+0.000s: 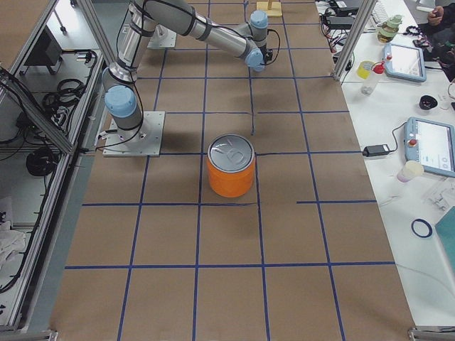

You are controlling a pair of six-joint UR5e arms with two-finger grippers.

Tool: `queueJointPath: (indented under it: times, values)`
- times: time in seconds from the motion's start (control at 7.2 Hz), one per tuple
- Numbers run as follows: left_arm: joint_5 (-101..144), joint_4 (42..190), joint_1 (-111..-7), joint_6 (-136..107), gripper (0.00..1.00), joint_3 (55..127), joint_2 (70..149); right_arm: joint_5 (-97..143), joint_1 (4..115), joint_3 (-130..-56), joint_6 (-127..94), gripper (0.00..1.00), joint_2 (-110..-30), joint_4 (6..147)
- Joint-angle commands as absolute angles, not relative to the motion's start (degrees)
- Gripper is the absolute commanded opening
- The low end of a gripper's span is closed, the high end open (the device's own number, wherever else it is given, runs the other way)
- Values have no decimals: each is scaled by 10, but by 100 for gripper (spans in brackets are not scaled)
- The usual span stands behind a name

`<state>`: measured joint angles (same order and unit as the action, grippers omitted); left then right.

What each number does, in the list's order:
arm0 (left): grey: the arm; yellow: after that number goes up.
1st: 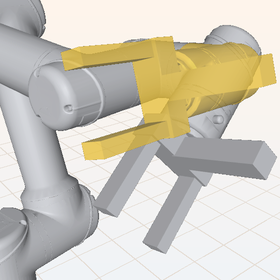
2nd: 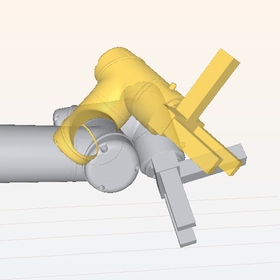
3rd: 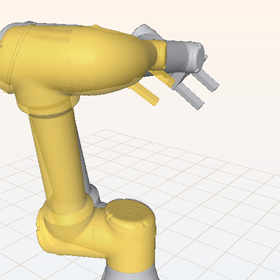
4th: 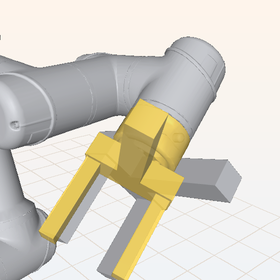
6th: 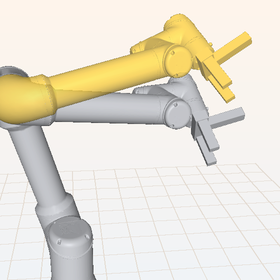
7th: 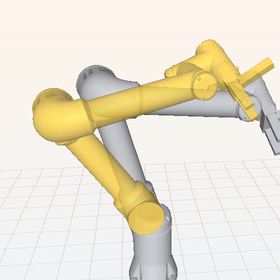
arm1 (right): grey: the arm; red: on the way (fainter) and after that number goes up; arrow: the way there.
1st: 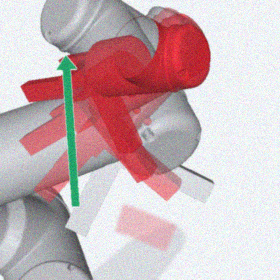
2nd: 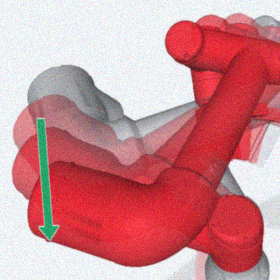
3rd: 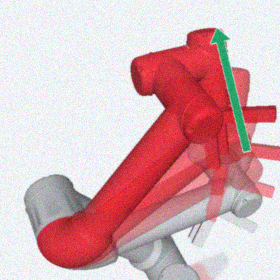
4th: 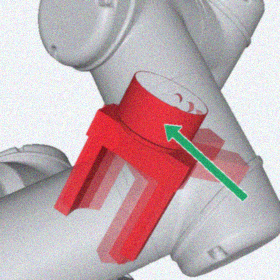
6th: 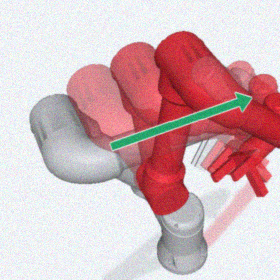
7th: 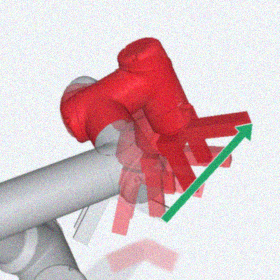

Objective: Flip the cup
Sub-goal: 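Carry the cup with the right gripper toward the left arm's side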

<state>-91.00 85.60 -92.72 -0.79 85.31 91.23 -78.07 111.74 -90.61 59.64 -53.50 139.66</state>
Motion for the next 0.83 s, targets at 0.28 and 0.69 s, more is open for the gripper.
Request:
queueJointPath:
  times: [0.28,0.69]
  values:
    - [-910,856,-927,-8,100,853,912,-788,1130,-905,577,100,-537,1397]
    - [-910,856,-927,-8,100,853,912,-834,1123,-918,487,100,-635,1353]
